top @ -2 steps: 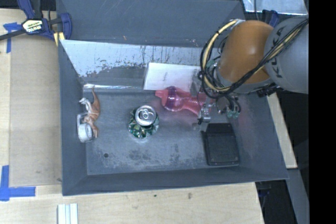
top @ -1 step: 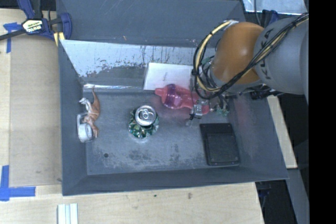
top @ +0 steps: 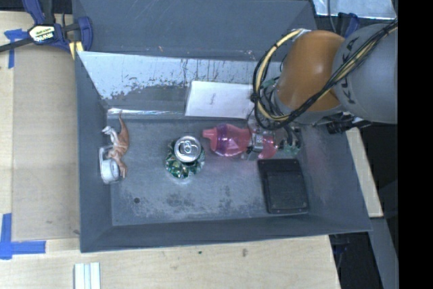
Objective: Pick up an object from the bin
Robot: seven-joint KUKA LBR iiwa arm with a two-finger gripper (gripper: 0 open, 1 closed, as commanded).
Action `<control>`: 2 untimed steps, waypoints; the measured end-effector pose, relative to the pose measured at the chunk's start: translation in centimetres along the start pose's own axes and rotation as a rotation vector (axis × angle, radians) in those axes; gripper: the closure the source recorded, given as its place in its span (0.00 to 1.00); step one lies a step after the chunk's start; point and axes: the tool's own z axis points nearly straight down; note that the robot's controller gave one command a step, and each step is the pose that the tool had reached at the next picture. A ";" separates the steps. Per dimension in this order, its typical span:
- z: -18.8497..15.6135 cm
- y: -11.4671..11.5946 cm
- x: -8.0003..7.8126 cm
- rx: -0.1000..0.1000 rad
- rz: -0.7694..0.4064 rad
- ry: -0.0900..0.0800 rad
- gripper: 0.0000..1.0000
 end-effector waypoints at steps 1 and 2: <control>0.0 0.0 0.0 0.000 0.000 0.001 1.00; -15.6 -1.0 0.2 0.000 -0.157 -0.006 1.00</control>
Offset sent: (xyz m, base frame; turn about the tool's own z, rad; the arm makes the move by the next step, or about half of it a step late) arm -0.0070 -0.0085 0.1543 -0.1577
